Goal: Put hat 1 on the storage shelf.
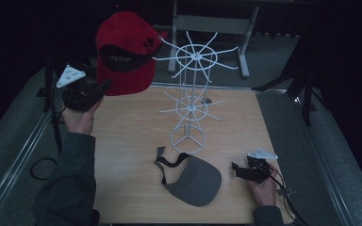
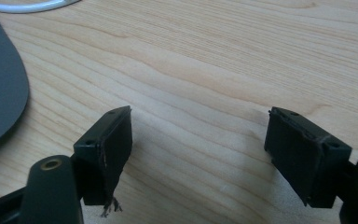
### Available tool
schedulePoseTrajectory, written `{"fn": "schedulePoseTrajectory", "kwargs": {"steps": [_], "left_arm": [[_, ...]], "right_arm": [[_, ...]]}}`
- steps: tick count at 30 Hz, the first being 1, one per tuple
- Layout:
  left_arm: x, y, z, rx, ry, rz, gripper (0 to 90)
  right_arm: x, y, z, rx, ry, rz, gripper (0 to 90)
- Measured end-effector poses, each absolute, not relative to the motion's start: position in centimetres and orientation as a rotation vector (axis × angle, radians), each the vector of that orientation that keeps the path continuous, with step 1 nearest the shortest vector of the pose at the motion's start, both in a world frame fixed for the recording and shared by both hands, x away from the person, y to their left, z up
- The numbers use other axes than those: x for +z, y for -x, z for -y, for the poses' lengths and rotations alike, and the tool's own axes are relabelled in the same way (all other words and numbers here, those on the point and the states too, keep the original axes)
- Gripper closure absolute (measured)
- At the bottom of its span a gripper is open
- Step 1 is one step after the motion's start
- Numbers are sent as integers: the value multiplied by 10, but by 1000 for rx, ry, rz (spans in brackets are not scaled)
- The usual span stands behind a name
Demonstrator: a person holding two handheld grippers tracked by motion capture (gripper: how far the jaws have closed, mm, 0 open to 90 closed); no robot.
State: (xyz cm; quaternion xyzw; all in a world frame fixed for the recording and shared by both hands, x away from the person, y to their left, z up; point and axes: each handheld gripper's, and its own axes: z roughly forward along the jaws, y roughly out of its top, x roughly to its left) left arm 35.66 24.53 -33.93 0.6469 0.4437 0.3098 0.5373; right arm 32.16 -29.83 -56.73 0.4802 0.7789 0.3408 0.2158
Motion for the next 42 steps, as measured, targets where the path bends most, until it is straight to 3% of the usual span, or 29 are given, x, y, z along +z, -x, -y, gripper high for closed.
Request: {"fn": "schedulePoseTrajectory", "kwargs": {"steps": [42], "left_arm": [[-306, -362, -215, 695, -1469, -967, 860]], "right_arm": [[-567, -322, 298, 945, -1329, -2161, 229]]}}
